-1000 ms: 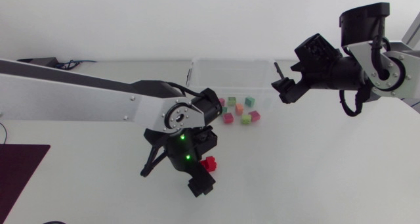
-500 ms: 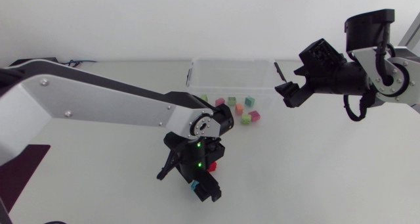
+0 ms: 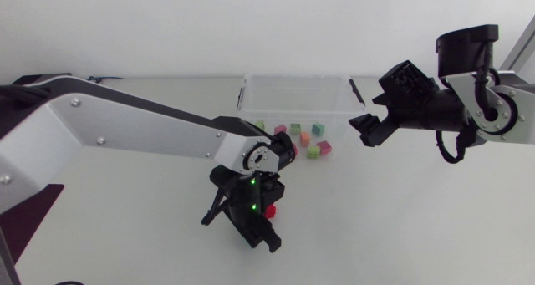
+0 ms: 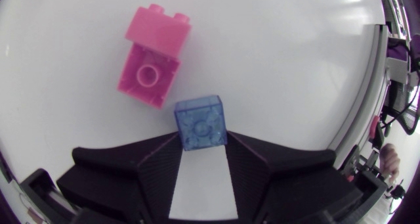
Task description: Pick up the duplo bricks and place them in the container
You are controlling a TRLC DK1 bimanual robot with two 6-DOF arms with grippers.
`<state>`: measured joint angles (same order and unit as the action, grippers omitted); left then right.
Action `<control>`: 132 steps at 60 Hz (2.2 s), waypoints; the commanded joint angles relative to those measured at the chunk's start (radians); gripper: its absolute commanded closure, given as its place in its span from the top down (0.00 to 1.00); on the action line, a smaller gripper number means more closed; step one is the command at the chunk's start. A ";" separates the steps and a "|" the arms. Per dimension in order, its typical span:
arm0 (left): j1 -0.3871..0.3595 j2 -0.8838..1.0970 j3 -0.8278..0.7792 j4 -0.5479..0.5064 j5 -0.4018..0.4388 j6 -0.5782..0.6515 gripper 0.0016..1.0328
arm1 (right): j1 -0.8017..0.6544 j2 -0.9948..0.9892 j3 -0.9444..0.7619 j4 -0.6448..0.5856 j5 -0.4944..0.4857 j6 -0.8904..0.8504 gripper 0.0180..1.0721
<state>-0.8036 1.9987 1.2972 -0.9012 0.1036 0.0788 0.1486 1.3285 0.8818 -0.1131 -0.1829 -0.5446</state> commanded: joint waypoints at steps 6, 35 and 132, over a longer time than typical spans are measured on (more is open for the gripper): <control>0.064 -0.064 0.001 -0.048 0.001 0.062 0.36 | 0.005 -0.008 -0.032 0.023 -0.006 -0.012 0.88; 0.139 -0.092 -0.141 -0.016 -0.082 0.220 0.70 | 0.008 -0.012 -0.049 0.033 -0.009 -0.021 0.88; 0.296 -0.195 0.223 0.519 0.105 0.397 0.39 | 0.398 0.387 0.066 -0.260 -0.138 -0.293 0.88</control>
<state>-0.5175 1.7115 1.4605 -0.4042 0.1844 0.4500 0.5373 1.6661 0.9215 -0.3637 -0.3149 -0.8005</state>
